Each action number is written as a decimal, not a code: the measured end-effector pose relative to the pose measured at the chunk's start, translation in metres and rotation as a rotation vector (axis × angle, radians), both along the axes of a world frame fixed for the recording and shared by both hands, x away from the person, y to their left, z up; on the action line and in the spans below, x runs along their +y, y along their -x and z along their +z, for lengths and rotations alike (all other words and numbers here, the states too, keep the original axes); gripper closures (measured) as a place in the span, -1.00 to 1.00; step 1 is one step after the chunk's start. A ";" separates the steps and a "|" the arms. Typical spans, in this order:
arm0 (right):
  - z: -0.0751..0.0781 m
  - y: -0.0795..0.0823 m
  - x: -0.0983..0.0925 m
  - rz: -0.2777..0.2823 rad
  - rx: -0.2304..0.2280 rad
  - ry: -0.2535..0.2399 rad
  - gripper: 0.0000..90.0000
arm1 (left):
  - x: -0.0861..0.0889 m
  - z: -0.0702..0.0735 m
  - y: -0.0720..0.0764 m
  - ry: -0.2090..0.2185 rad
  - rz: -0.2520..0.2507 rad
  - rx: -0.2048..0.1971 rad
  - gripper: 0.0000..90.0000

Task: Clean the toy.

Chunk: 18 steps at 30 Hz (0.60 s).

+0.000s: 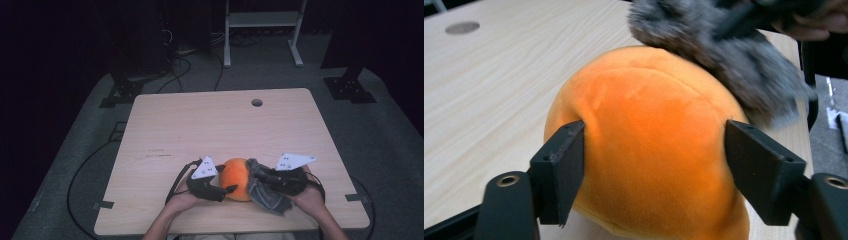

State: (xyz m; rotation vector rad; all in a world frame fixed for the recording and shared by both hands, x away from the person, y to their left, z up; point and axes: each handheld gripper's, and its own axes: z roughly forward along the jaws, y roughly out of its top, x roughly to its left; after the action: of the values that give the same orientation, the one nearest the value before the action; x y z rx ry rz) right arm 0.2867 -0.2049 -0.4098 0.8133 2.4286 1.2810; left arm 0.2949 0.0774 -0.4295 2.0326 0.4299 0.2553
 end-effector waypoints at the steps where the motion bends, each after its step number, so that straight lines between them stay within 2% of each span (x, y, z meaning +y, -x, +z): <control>1: 0.002 0.000 -0.003 -0.011 -0.001 -0.012 0.67 | -0.002 0.001 0.002 -0.012 -0.015 -0.017 -0.39; 2: 0.002 0.000 -0.003 -0.011 -0.001 -0.012 0.67 | -0.002 0.001 0.002 -0.012 -0.015 -0.017 -0.39; 4: 0.008 0.005 -0.002 0.010 -0.018 -0.039 0.67 | -0.006 0.003 0.006 -0.032 -0.041 -0.059 -0.40; 5: 0.011 0.007 0.003 0.035 -0.030 -0.039 0.67 | -0.007 0.004 0.008 -0.036 -0.047 -0.067 -0.43; 6: 0.009 0.008 0.011 0.052 -0.038 -0.005 0.68 | -0.006 0.005 0.007 -0.049 -0.044 -0.061 -0.58; 8: 0.006 0.006 0.010 0.057 -0.024 -0.006 0.68 | -0.002 0.004 0.002 -0.030 -0.012 -0.005 -0.75; 10: 0.003 0.003 0.006 0.044 -0.009 -0.011 0.68 | 0.001 0.000 -0.005 -0.019 -0.002 0.103 -0.84; 11: 0.002 0.003 0.004 0.031 -0.009 -0.001 0.67 | 0.001 0.000 -0.005 -0.019 -0.002 0.103 -0.84; 12: 0.002 0.003 0.001 0.022 -0.013 0.009 0.67 | 0.001 -0.004 -0.007 -0.021 0.009 0.124 -0.81; 13: 0.002 0.003 0.001 0.022 -0.013 0.009 0.67 | 0.001 -0.004 -0.007 -0.021 0.009 0.124 -0.71; 14: 0.002 0.003 -0.002 0.006 -0.009 0.033 0.67 | 0.001 -0.003 -0.005 -0.014 0.001 0.099 -0.63; 15: 0.002 0.003 -0.002 0.006 -0.009 0.033 0.67 | 0.001 -0.003 -0.005 -0.014 0.001 0.099 -0.54; 16: 0.010 0.006 -0.003 0.012 -0.027 0.029 0.67 | 0.001 -0.001 -0.002 -0.014 -0.001 0.067 -0.49; 17: 0.010 0.006 -0.003 0.012 -0.027 0.029 0.67 | 0.000 0.000 -0.001 -0.018 -0.006 0.054 -0.49; 18: 0.023 0.011 0.000 0.049 -0.047 -0.015 0.67 | -0.003 0.002 0.002 -0.026 -0.013 0.030 -0.46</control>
State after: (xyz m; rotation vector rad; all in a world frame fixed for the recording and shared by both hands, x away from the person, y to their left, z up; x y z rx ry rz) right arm 0.2756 -0.2050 -0.3869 0.7237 2.4183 1.3221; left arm 0.2928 0.0745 -0.4278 2.0663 0.4338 0.2244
